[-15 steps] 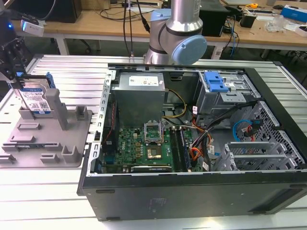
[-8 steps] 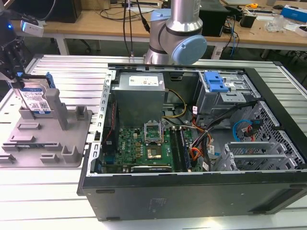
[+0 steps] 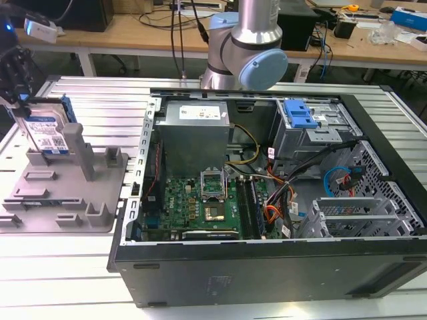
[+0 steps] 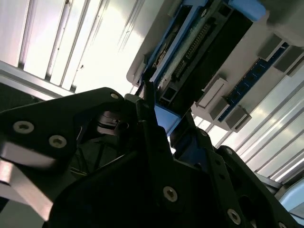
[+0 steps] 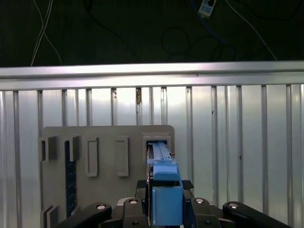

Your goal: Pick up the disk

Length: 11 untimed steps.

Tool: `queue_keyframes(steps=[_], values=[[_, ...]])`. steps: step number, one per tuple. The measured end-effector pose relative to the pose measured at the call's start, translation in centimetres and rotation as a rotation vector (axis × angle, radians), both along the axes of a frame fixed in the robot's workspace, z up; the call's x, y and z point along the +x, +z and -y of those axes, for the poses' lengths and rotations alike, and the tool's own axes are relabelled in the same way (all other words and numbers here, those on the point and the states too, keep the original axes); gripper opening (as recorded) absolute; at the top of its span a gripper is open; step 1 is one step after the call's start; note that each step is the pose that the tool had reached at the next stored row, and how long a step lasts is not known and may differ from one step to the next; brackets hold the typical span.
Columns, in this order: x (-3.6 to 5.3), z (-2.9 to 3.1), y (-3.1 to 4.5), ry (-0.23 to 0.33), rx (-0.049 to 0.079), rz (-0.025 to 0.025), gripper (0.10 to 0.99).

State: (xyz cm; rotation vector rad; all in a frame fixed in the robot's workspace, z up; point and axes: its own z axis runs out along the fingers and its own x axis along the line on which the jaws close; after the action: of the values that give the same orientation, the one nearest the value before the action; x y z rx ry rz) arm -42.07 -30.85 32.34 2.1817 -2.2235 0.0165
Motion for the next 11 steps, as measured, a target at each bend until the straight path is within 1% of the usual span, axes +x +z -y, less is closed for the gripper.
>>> queue_keyframes(steps=[1, 4, 5, 6, 7, 8, 9, 11], values=[[0.0, 0.0, 0.52, 0.0, 0.0, 0.0, 0.365], [0.0, 0.0, 2.5, 0.0, 0.0, -0.0001, 0.365], [0.0, 0.0, 3.48, 0.0, 0.0, 0.0, 0.365], [0.0, 0.0, 4.7, 0.0, 0.0, -0.0001, 0.365], [0.0, 0.0, 5.59, 0.0, 0.0, 0.0, 0.365], [0.0, 0.01, 6.87, 0.0, 0.0, 0.0001, 0.365], [0.0, 0.01, 8.33, 0.0, 0.0, 0.0, 0.365], [0.0, 0.03, 9.34, 0.0, 0.0, -0.0001, 0.365]])
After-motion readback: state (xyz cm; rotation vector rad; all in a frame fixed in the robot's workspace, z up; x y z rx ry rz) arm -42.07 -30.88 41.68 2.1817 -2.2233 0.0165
